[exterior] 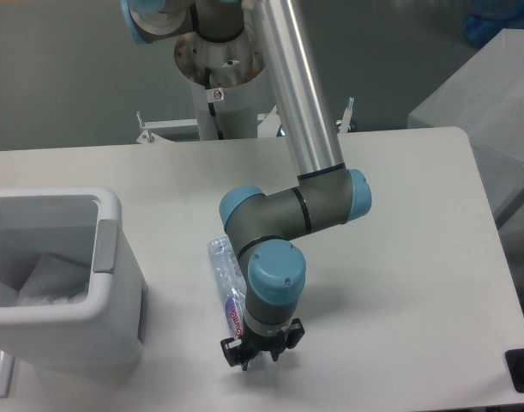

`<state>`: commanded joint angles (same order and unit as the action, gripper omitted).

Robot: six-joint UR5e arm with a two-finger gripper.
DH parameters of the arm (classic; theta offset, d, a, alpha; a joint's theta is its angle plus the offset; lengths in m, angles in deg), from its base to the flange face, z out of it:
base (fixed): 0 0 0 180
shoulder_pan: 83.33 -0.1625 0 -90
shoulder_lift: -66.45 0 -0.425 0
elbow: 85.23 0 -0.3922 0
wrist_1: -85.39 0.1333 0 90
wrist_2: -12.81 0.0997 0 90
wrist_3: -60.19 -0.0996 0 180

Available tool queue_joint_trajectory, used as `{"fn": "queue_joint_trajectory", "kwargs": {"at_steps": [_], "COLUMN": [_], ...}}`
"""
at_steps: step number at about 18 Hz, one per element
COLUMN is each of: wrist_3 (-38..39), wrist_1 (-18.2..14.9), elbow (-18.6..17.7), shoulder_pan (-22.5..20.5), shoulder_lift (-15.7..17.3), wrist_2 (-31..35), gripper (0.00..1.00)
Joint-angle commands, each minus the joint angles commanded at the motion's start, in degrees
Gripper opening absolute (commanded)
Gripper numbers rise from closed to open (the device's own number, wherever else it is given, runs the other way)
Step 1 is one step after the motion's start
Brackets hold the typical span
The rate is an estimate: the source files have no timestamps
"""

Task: Place the trash in the trash can
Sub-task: 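Lower the gripper around the bottle's cap end and close it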

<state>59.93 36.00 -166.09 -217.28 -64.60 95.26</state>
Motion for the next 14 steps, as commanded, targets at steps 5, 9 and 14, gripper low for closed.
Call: {"fn": "queue_joint_trajectory", "kwargs": {"at_steps": [5, 9, 14], "wrist_3": [0.09, 0.09, -0.79], "wrist_1": [0.00, 0.00, 0.87], "elbow": [-0.09, 0.09, 2.01], "shoulder_pan": [0.09, 0.09, -0.17], "shoulder_lift": [0.35, 0.61, 5.26], "wrist_2": [0.09, 0.09, -0.26], "gripper": [0.32, 0.32, 0.32]}}
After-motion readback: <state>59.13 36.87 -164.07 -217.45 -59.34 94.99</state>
